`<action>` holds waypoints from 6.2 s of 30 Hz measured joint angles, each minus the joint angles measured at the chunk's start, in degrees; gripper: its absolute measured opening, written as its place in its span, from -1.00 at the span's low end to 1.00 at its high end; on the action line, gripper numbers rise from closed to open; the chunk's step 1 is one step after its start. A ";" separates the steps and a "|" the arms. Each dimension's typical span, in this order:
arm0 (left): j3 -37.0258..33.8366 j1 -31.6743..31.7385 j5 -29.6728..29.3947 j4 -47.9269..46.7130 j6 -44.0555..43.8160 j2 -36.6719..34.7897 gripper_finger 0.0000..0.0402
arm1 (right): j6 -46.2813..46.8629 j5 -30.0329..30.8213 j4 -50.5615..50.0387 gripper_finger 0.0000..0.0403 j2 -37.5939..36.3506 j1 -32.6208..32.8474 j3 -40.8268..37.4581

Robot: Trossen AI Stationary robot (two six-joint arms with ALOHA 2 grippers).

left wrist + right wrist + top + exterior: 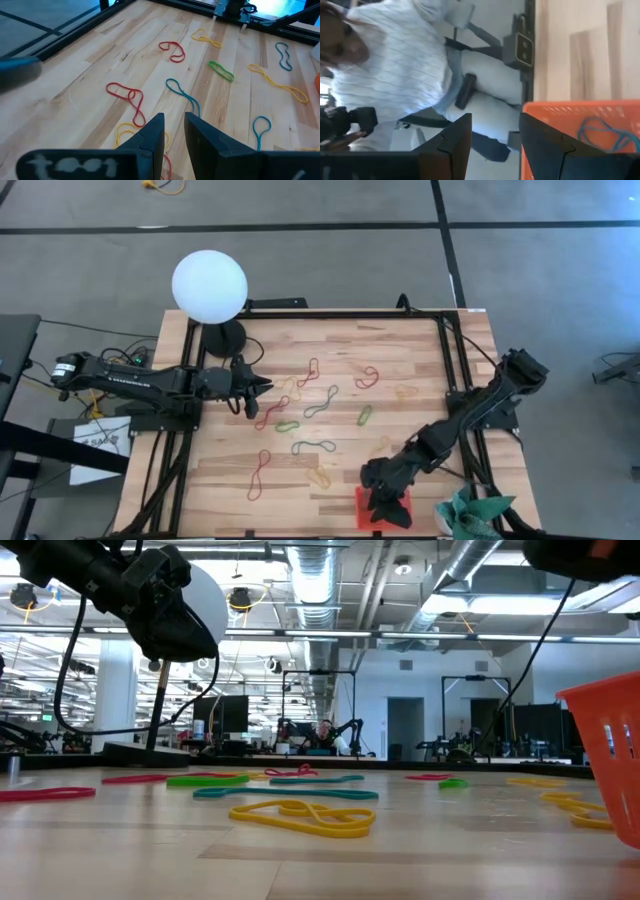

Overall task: Pick and place items into bin
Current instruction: Put the blue rubber band into the orange bin

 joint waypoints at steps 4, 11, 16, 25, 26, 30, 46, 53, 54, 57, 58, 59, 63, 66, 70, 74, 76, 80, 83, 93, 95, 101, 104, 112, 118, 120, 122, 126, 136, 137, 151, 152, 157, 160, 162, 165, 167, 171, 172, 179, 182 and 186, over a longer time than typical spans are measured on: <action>0.00 0.00 -0.02 -0.02 0.01 0.00 -0.69 | -0.34 -1.61 -0.21 -0.22 -3.11 -0.95 0.20; 0.00 0.00 -0.04 -1.03 0.02 0.00 -0.69 | -6.20 3.99 -5.28 -0.22 -12.11 -0.05 0.22; 0.00 0.00 -0.04 -1.08 0.02 0.00 -0.69 | -16.50 21.17 -13.07 -0.22 -17.07 -0.33 0.22; 0.00 0.00 -0.04 -1.09 0.04 0.00 -0.69 | -27.10 51.33 -14.89 -0.22 -13.67 -4.19 0.22; 0.00 0.00 -0.04 -1.09 0.04 0.00 -0.69 | -27.10 51.42 -14.64 -0.22 -12.44 -5.06 0.22; 0.00 0.00 -0.04 -1.09 0.89 0.00 -0.69 | -25.76 50.90 -13.99 -0.22 -6.39 -8.39 0.20; -0.03 0.00 -0.52 -1.92 0.94 -0.01 -0.69 | -12.19 26.56 -13.16 -0.22 6.01 -21.13 3.76; -0.04 0.00 -0.52 -2.23 0.94 -0.02 -0.69 | -12.46 26.72 -13.64 -0.22 8.96 -24.83 3.54; -0.04 0.00 -0.52 -2.23 0.94 0.00 -0.69 | -12.46 26.70 -12.80 -0.22 9.53 -25.36 3.73; -0.04 0.00 -0.52 -2.22 0.94 0.00 -0.69 | -12.45 24.88 -13.27 -0.22 10.62 -26.75 3.64; -0.04 -0.02 -0.52 -2.22 0.94 0.00 -0.69 | -12.46 23.26 -13.12 -0.22 11.16 -27.23 3.83; -0.04 0.00 -0.52 -2.22 0.94 -0.01 -0.69 | -12.48 21.68 -13.21 -0.22 11.58 -27.66 3.96; -0.04 0.00 -0.52 -2.20 0.93 -0.01 -0.69 | -12.53 17.94 -13.48 -0.22 13.40 -28.69 5.49; -0.04 -0.01 -0.52 -2.18 0.93 0.00 -0.69 | -14.87 17.96 -13.57 -0.24 15.12 -28.79 7.22; -0.04 0.00 -0.51 -2.18 0.92 0.00 -0.69 | -18.50 17.92 -13.35 -0.29 18.08 -28.64 10.76; -0.04 -0.01 -0.50 -2.41 0.93 0.00 -0.69 | -19.08 17.90 -15.82 -0.37 20.83 -28.79 14.56; -0.04 -0.01 -0.50 -2.73 0.92 0.00 -0.69 | -20.51 18.00 -16.35 -0.40 22.23 -28.77 16.17; -0.04 0.00 -0.50 -3.47 0.93 0.00 -0.69 | -25.07 19.39 -20.38 -0.42 24.43 -29.04 18.41; -0.04 0.00 -0.50 -3.56 0.92 0.00 -0.69 | -28.68 21.85 -22.28 -0.40 24.15 -29.73 19.32; -0.04 0.00 -0.50 -3.58 0.92 0.00 -0.69 | -37.88 22.91 -23.94 -0.16 24.65 -31.75 20.24; -0.04 -0.01 -0.50 -3.56 0.92 0.00 -0.69 | -38.05 25.02 -22.06 -0.11 25.79 -32.11 20.39; -0.04 0.00 -0.50 -3.48 0.92 0.00 -0.69 | -39.08 25.71 -22.07 -0.01 25.93 -33.27 20.33; -0.04 0.00 -0.50 -3.51 0.92 0.00 -0.69 | -39.12 25.72 -21.42 0.01 27.00 -33.58 20.21; -0.04 -0.02 -0.47 -3.61 0.92 0.00 -0.69 | -38.99 25.60 -21.67 -0.01 29.41 -34.41 20.45; -0.04 -0.01 -0.47 -3.56 1.39 0.00 -0.69 | -38.99 25.50 -21.91 -0.13 29.46 -34.33 20.44; -0.04 0.00 -0.47 -3.59 1.42 0.00 -0.69 | -38.98 25.19 -21.94 -0.23 29.46 -34.34 20.43; -0.04 -0.01 -0.47 -3.58 1.42 0.00 -0.69 | -38.97 24.04 -21.98 -0.37 29.48 -34.32 20.41; -0.04 0.00 -0.47 -3.56 1.46 0.00 -0.69 | -37.51 20.74 -22.05 -0.72 29.50 -34.40 20.41; -0.02 0.00 -0.47 -3.60 1.57 0.00 -0.69 | -36.52 20.40 -29.01 -0.99 26.32 -32.13 24.14; -0.03 -0.02 -0.47 -3.61 1.57 0.00 -0.69 | -36.50 20.64 -30.66 -0.99 25.57 -31.70 25.38; -0.20 -0.01 -0.48 -4.42 1.57 0.00 -0.69 | -26.00 25.65 -58.55 -1.00 17.41 -19.82 40.11; -0.27 0.00 -0.47 -4.62 1.57 0.00 -0.69 | -24.25 25.19 -59.90 -1.00 16.21 -18.38 40.57; -0.33 -0.02 -0.47 -5.06 1.57 0.00 -0.69 | -14.07 23.75 -65.18 -1.00 10.76 -10.49 40.81; -0.33 -0.02 -0.47 -5.00 1.57 0.00 -0.69 | -7.72 23.84 -64.95 -1.00 7.78 -5.19 40.81; -0.33 0.00 -0.47 -5.00 1.57 0.00 -0.69 | -4.42 23.86 -63.86 -1.00 6.69 -1.81 40.81; -0.35 0.00 -0.47 -4.96 1.57 0.00 -0.69 | -1.05 24.67 -62.08 -1.00 6.57 2.69 40.81; -0.37 -0.02 -0.47 -4.91 1.57 0.00 -0.69 | 0.38 26.67 -61.02 -1.00 6.97 5.24 40.82; -0.37 -0.02 -0.47 -4.84 1.53 0.00 -0.69 | 3.08 29.23 -60.49 -1.00 9.51 8.63 40.82; -0.37 -0.01 -0.47 -4.82 1.53 0.00 -0.69 | 3.49 29.89 -60.53 -1.00 10.38 9.09 40.81; -0.38 0.00 -0.47 -4.74 -0.24 0.00 -0.69 | 5.97 29.89 -60.83 -1.00 17.32 10.09 40.81; -0.39 0.00 -0.47 -4.73 -0.57 0.00 -0.69 | 5.37 28.09 -61.26 -1.00 19.89 10.05 40.81; -0.39 0.00 -0.47 -4.74 -0.61 0.00 -0.69 | 3.50 21.45 -61.13 -1.00 22.94 9.82 40.81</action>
